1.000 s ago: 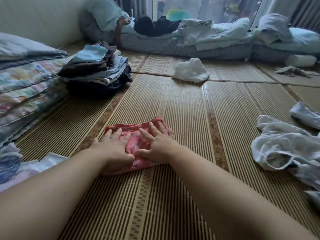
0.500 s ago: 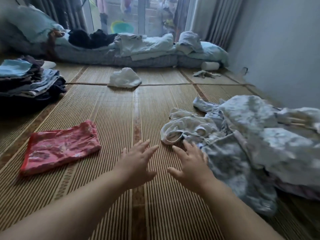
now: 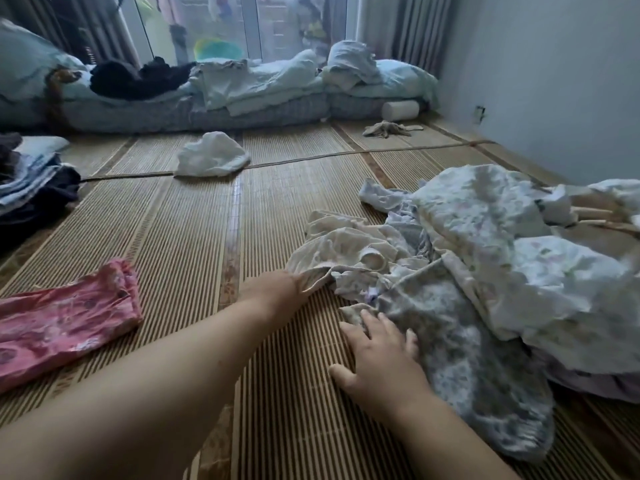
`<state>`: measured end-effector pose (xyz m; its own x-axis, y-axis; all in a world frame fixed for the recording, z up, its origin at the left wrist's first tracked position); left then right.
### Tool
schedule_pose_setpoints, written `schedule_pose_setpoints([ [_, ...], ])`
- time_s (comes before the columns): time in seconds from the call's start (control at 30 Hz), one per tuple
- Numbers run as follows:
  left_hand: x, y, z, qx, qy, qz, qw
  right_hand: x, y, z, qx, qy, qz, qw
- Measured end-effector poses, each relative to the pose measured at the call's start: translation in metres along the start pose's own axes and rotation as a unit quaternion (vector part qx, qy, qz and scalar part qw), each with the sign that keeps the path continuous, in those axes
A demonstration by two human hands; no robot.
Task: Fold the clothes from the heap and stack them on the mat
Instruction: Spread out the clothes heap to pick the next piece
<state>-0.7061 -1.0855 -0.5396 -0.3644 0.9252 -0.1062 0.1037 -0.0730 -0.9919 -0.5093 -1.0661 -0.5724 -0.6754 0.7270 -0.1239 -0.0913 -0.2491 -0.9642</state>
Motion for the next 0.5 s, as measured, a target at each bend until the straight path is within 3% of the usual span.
schedule_pose_setpoints([
  [0.1, -0.021, -0.018, 0.009, 0.052, 0.087, -0.061, 0.993, -0.003, -0.013, 0.004, 0.03, 0.009, -0.012, 0.999],
  [0.27, -0.09, -0.076, 0.019, -0.002, 0.218, -0.13, 0.967, -0.009, -0.052, 0.029, 0.12, -0.027, -0.185, 0.975],
  [0.37, -0.142, -0.124, 0.024, 0.016, 0.284, -0.14, 0.948, -0.008, -0.075, 0.056, 0.105, -0.059, -0.122, 0.985],
  [0.43, -0.167, -0.153, 0.031, 0.05, 0.305, -0.178, 0.934, -0.012, -0.087, 0.069, 0.034, -0.071, -0.067, 0.995],
  [0.5, -0.191, -0.18, 0.044, 0.065, 0.255, -0.19, 0.946, -0.025, -0.102, 0.074, -0.01, -0.078, -0.073, 0.994],
])
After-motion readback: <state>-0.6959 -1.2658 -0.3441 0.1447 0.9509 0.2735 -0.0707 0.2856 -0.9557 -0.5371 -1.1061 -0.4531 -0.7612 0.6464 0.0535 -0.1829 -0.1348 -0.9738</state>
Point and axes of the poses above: each hand's wrist, its own x-axis towards the middle knuckle, its own y-axis out of the palm, z = x × y, the point moved 1 cm from there along x, towards the middle knuckle, and after that the axes turned 3 degrees about -x, right-handed, at the moved point
